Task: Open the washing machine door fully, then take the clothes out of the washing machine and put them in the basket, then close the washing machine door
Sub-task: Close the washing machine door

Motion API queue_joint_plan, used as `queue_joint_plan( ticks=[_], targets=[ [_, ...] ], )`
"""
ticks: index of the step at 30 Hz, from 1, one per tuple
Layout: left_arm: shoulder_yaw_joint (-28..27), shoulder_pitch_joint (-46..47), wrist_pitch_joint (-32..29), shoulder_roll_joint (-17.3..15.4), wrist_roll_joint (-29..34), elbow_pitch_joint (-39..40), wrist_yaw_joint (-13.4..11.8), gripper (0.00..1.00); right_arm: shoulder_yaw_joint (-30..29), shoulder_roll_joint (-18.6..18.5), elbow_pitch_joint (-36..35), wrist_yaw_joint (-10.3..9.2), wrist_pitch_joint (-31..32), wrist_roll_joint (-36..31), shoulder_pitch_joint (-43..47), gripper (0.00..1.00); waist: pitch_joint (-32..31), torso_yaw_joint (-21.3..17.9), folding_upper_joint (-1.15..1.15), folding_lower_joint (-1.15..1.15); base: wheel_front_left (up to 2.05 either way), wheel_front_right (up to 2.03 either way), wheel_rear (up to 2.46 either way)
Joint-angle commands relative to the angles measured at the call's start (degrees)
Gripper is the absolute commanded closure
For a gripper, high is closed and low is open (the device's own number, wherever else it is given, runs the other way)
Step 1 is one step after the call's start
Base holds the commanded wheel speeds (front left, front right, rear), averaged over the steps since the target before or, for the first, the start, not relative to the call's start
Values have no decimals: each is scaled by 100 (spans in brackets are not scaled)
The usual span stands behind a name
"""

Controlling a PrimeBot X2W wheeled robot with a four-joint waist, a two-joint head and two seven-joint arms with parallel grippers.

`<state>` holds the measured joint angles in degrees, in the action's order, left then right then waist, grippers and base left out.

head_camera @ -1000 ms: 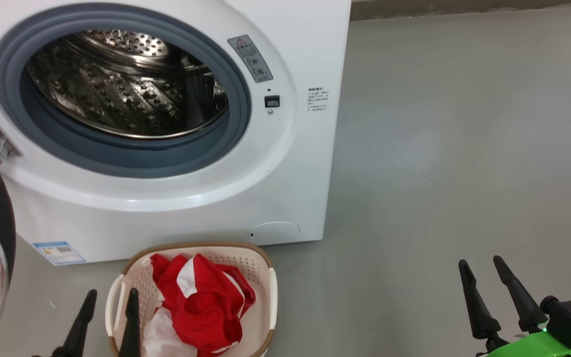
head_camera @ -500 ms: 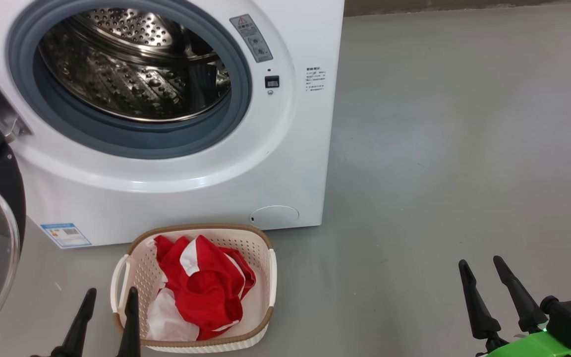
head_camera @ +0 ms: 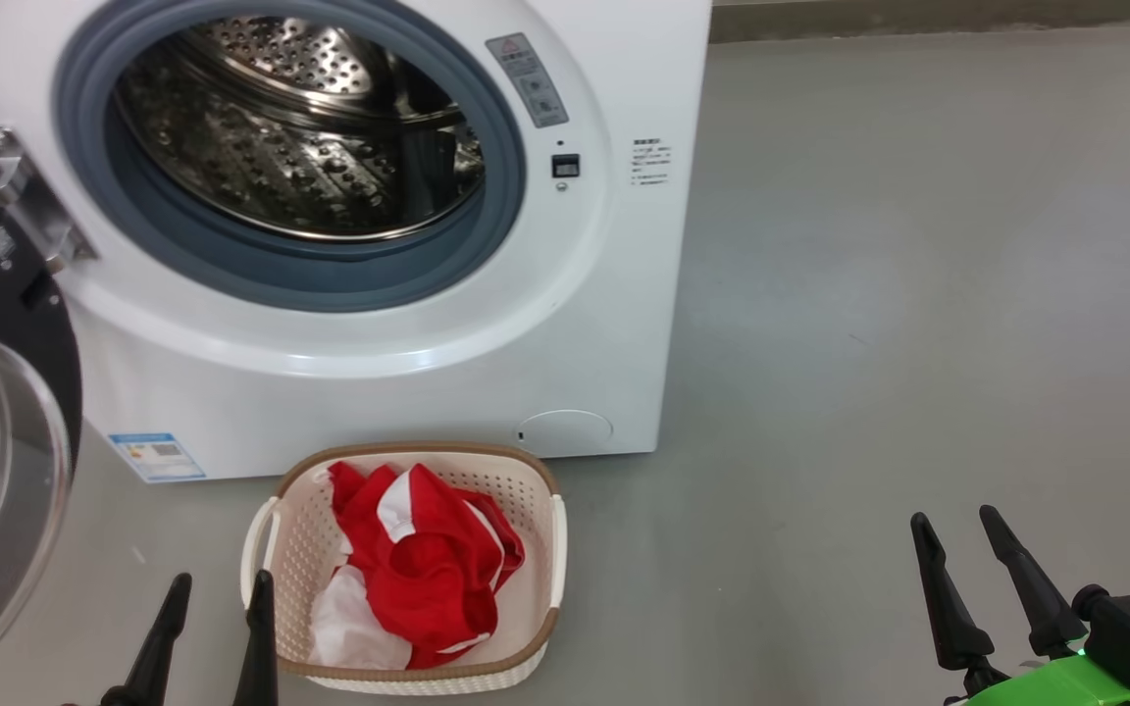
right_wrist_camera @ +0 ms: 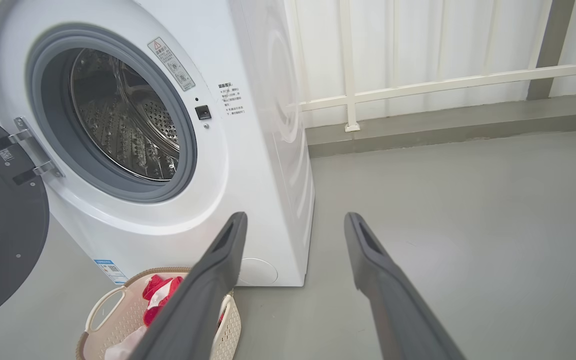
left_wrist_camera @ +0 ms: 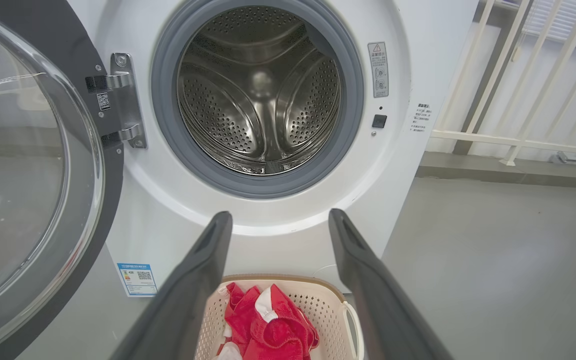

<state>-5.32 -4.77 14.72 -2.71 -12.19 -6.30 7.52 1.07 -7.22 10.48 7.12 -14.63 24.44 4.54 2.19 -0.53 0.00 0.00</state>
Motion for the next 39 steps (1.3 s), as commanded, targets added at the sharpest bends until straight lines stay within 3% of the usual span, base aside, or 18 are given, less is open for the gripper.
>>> queue_joint_plan(
  ticks=[1, 16, 28, 39],
  targets=[
    [-187, 84, 28, -18, -48, 94, -3, 0, 132, -124, -140, 36, -37, -69, -22, 0, -15, 116, 0, 0, 0, 0, 0],
    [-17, 25, 28, -17, -259, -4, -250, 0, 285, -239, -113, 36, -37, -51, -39, 0, -13, 1304, 0, 0, 0, 0, 0],
    [462, -20, 28, -17, -570, -8, -577, 0, 438, -406, -90, 36, -37, -11, -105, 0, 71, 2651, 0, 0, 0, 0, 0],
    [583, -16, 28, -17, -765, 147, -834, 0, 783, -624, -9, 36, -37, 29, -405, 0, 321, 3154, 0, 0, 0, 0, 0]
  ],
)
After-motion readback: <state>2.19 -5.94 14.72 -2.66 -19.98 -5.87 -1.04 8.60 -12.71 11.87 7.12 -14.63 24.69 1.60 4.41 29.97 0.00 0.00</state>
